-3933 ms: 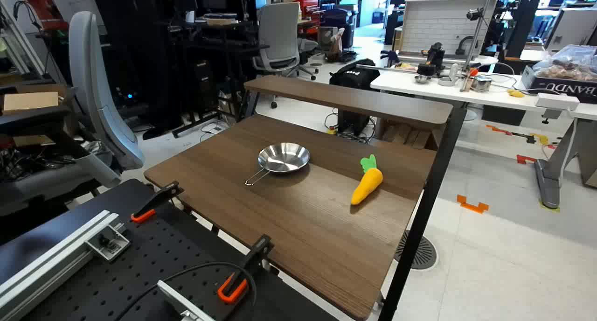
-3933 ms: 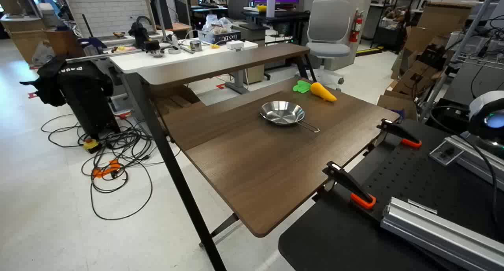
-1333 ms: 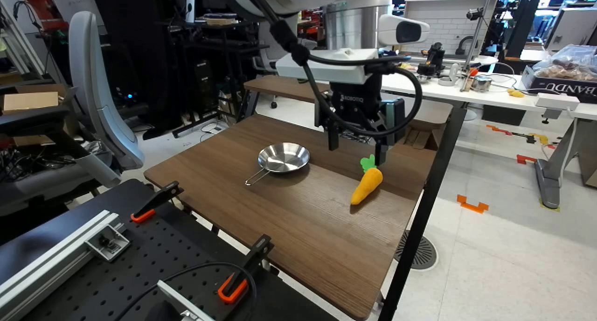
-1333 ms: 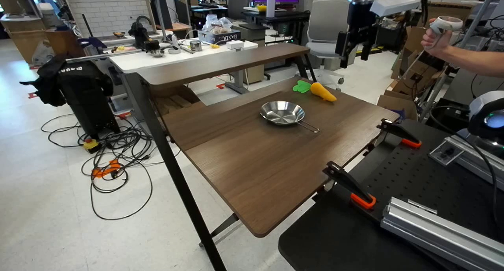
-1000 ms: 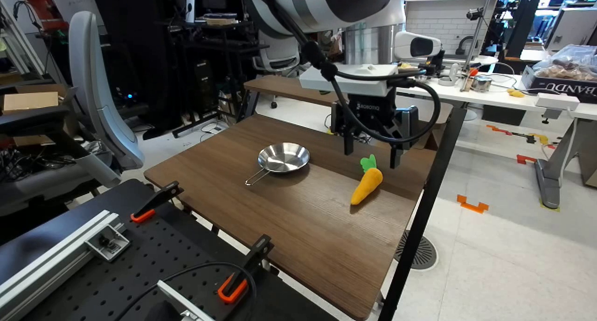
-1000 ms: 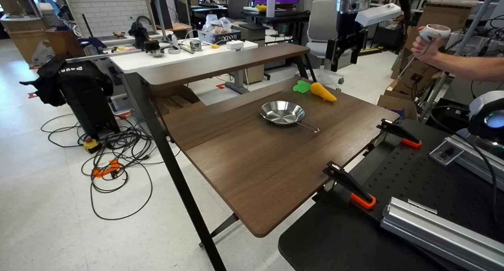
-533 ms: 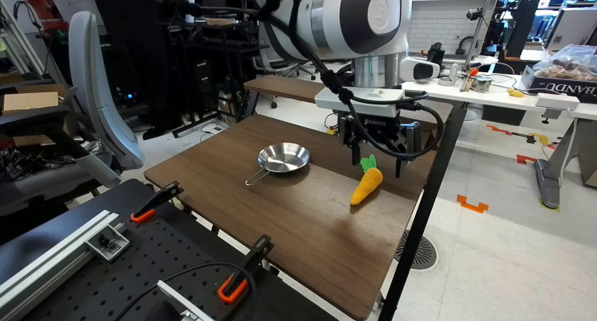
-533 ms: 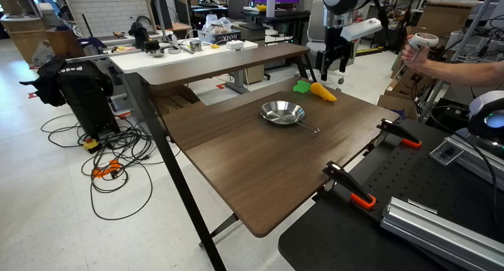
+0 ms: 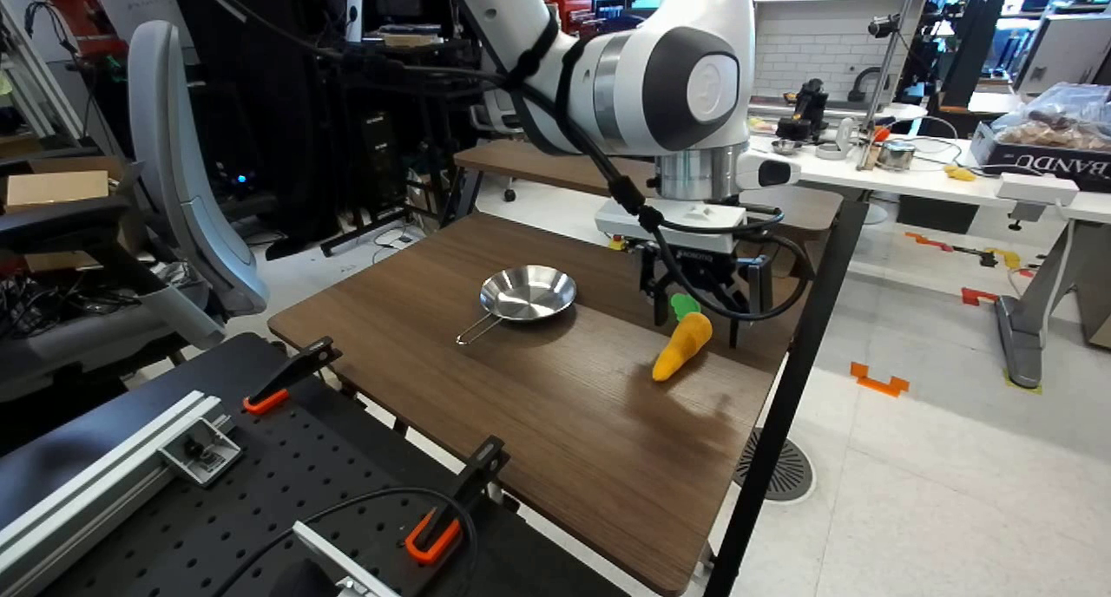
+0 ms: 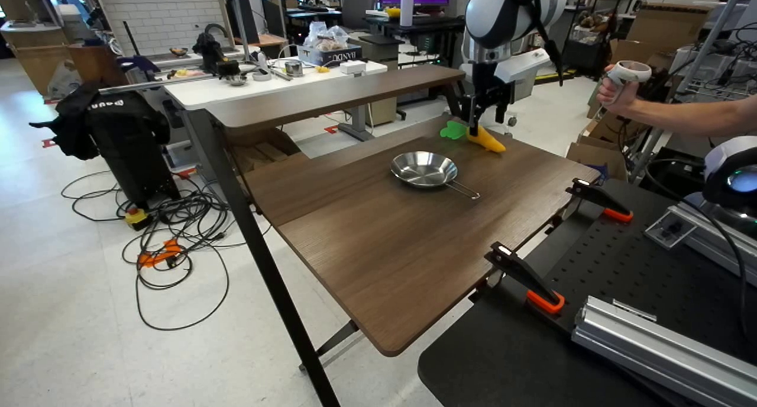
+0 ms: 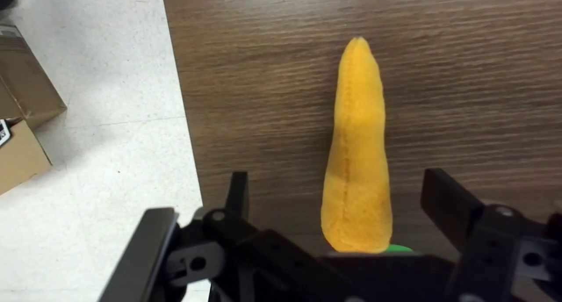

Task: Place the carrot plush toy on the silver pan

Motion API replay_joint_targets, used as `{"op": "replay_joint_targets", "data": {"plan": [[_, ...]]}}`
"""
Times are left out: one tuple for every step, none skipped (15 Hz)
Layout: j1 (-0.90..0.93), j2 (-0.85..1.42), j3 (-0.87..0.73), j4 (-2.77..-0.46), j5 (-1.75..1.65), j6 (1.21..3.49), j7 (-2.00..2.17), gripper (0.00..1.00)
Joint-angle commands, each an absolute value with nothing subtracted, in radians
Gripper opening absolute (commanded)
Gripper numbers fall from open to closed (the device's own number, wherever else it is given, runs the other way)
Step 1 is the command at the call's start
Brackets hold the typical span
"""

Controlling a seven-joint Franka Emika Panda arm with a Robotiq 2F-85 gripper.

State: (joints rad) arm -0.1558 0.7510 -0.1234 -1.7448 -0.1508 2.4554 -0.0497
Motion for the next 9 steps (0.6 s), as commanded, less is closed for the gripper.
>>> {"op": "replay_joint_targets", "data": {"plan": [[-0.160, 0.815, -0.117, -1.673, -0.142, 2.454, -0.077, 0.97], [-0.161, 0.822, -0.114, -1.669, -0.141, 2.458, -0.080, 0.72], [-0.160, 0.830, -0.115, -1.663, -0.142, 2.461, -0.079, 0.72], [-0.159, 0.836, -0.115, -1.658, -0.143, 2.460, -0.080, 0.70], [-0.158, 0.840, -0.115, -1.656, -0.143, 2.462, -0.081, 0.64], [-0.155, 0.843, -0.117, -1.655, -0.146, 2.464, -0.078, 0.56], [-0.155, 0.845, -0.117, -1.653, -0.145, 2.464, -0.078, 0.47], [-0.153, 0.847, -0.118, -1.653, -0.146, 2.465, -0.076, 0.40], [-0.152, 0.846, -0.118, -1.654, -0.147, 2.464, -0.076, 0.31]]}}
